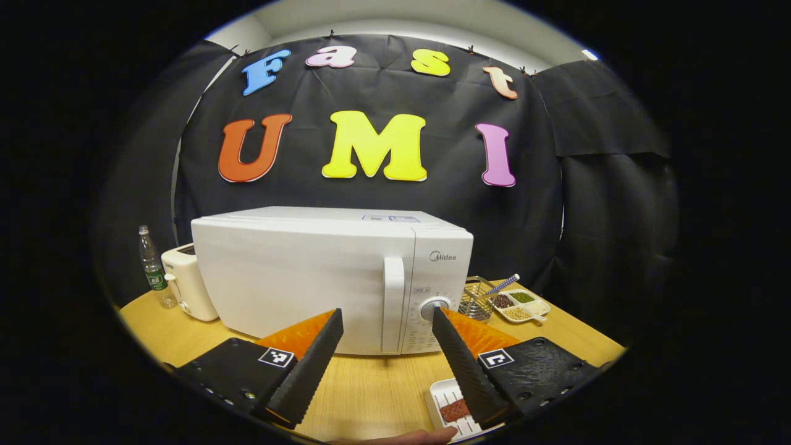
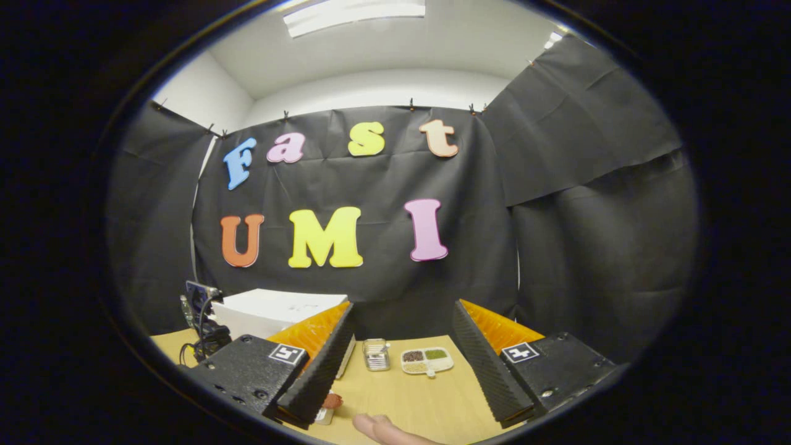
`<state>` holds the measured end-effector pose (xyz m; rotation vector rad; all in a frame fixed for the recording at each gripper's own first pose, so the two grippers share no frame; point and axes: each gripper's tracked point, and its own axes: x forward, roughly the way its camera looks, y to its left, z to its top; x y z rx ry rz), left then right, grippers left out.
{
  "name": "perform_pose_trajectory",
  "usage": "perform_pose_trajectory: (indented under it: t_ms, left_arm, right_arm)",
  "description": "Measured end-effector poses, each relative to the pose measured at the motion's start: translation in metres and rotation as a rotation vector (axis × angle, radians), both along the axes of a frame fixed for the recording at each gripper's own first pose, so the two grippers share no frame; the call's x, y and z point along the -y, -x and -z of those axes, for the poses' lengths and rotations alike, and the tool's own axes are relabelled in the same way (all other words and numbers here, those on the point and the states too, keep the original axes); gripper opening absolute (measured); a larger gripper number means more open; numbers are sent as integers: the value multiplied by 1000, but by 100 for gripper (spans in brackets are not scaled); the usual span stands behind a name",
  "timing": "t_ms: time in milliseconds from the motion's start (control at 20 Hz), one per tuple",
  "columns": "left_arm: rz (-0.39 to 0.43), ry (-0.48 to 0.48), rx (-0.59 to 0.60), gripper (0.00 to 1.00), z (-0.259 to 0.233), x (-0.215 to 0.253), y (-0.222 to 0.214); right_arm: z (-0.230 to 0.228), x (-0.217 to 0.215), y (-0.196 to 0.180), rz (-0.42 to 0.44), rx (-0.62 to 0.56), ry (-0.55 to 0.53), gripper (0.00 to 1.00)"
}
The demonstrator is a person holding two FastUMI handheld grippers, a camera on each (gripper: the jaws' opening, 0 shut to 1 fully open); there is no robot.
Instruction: Open the microwave oven with the left hand, put the food in, and close the microwave oven.
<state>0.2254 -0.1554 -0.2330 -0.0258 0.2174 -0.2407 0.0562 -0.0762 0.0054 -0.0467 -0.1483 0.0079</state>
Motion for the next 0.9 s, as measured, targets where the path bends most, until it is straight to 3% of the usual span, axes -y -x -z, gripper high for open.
perform_pose_trajectory:
  t_ms: [100, 150, 200, 350, 500, 550, 600, 650, 700, 750, 800, 850, 900]
  left_arm:
    - [-2, -2, 28, 92, 5, 9, -14]
    - [3, -14, 43, 92, 6, 14, -22]
    - [-5, -38, 48, 92, 11, 14, -31]
    - [-12, -37, 36, 92, 21, 21, -52]
    - [-35, -22, 54, 92, 19, 21, -67]
    - [-53, -32, 60, 81, 18, 19, -71]
    - [-64, -38, 49, 92, 22, 17, -70]
    - [-68, -43, 63, 91, 18, 17, -68]
    - [-65, -46, 58, 89, 19, 19, -68]
    - [-62, -42, 59, 84, 20, 20, -69]
    - [-68, -58, 56, 63, 23, 21, -73]
    - [-60, -75, 53, 60, 25, 18, -71]
    - [-83, -115, 62, 52, 23, 8, -72]
  right_arm:
    - [6, 8, -2, 7, 21, 23, 92]
    - [11, 11, -3, 3, 19, 31, 100]
    - [16, 11, -3, -17, 6, 32, 92]
    - [29, 12, -2, -73, -35, 6, 92]
    - [28, 23, 2, -71, -19, 3, 92]
    - [30, 26, 3, -68, -13, 6, 92]
    - [29, 28, 4, -65, -9, 9, 92]
    - [29, 30, 6, -61, -5, 12, 92]
    - [27, 33, 7, -57, -1, 14, 100]
    - [26, 34, 8, -55, 2, 16, 92]
    - [24, 35, 9, -53, 3, 16, 92]
    - [24, 36, 9, -51, 3, 13, 92]
    - [23, 36, 11, -54, 2, 12, 92]
